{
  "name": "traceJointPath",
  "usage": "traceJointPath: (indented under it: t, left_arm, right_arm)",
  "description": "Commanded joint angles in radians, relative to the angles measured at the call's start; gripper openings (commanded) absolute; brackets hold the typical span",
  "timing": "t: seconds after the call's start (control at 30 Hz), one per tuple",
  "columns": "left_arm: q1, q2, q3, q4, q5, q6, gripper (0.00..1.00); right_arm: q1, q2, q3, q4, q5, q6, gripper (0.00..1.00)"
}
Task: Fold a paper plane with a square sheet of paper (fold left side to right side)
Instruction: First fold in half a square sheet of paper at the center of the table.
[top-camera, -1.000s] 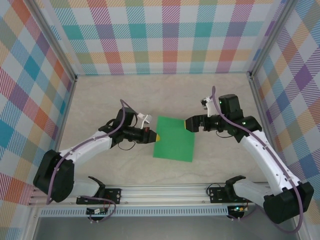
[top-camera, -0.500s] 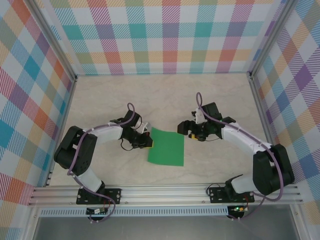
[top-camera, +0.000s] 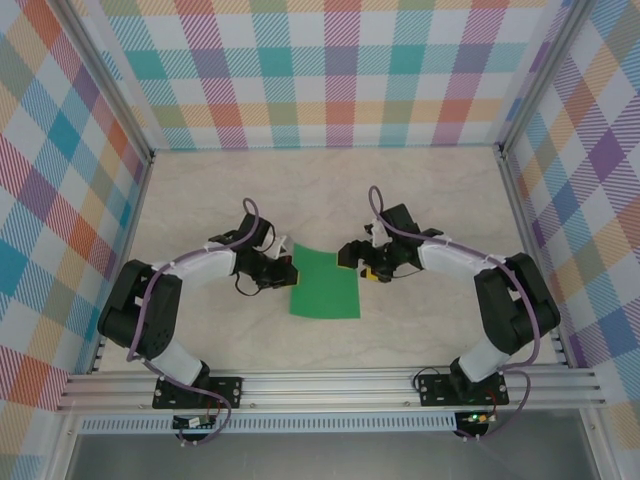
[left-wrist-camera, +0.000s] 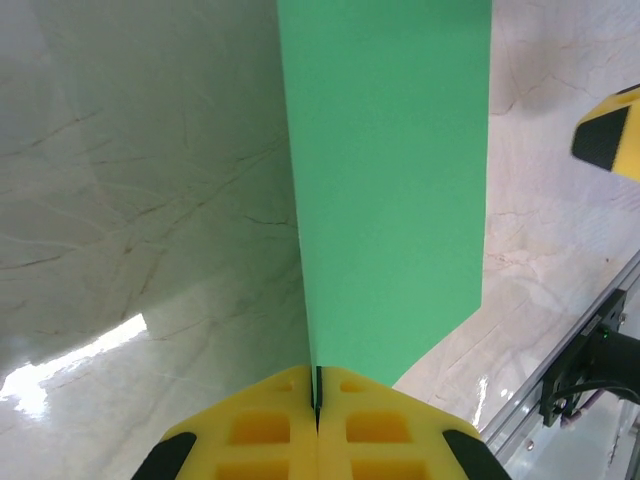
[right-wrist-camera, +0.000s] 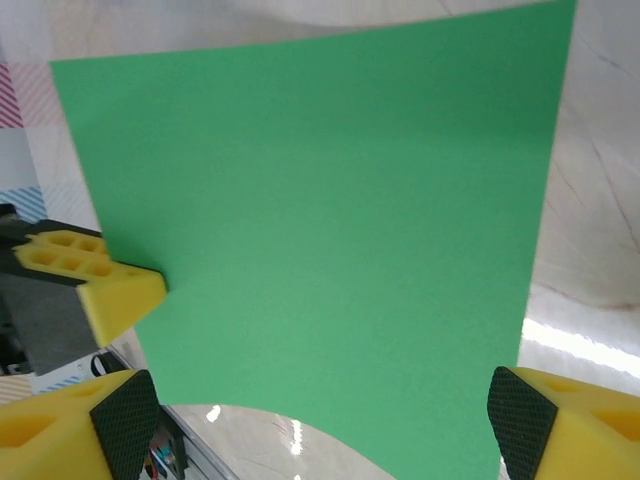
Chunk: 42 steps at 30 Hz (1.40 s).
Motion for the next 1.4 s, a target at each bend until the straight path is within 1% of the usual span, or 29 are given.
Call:
traceJointPath:
  t: [0.0,0.1,0.17,0.6,0.67,0.77,0.83,0.97,1.13,1.37]
  left_arm:
    - [0.015,0.030,0.054,-0.029,0.014,0.018,0.00]
    - [0.018,0.069,0.099,-0.061,0.014,0.049,0.00]
    - [0.024,0.088,0.114,-0.061,0.023,0.055,0.00]
    - [0.026,0.112,0.124,-0.050,0.070,0.051,0.00]
    - [0.026,0.110,0.126,-0.045,0.078,0.048,0.08]
    - [0.026,0.105,0.122,-0.016,0.109,0.025,0.22]
    - [0.025,0.101,0.119,0.013,0.131,0.005,0.26]
    - [0.008,0.096,0.113,0.077,0.160,-0.045,0.39]
    - [-0.036,0.107,0.129,0.149,0.174,-0.093,0.46]
    - [-0.104,0.157,0.179,0.173,0.163,-0.115,0.48]
  right_arm:
    - [0.002,0.023,0.062,0.030,-0.025,-0.013,0.90]
    - [0.002,0.070,0.096,0.039,-0.073,-0.007,0.89]
    - [0.002,0.102,0.110,0.036,-0.080,-0.003,0.89]
    - [0.002,0.228,0.141,-0.006,-0.022,-0.028,0.88]
    - [0.002,0.235,0.140,-0.033,0.001,-0.041,0.88]
    - [0.002,0.240,0.134,-0.064,0.026,-0.056,0.88]
    - [0.002,0.239,0.120,-0.062,0.030,-0.056,0.88]
    - [0.002,0.240,0.089,-0.037,0.026,-0.044,0.88]
    - [0.003,0.243,0.068,-0.008,0.024,-0.030,0.88]
    - [0.004,0.233,0.056,0.014,0.022,-0.020,0.89]
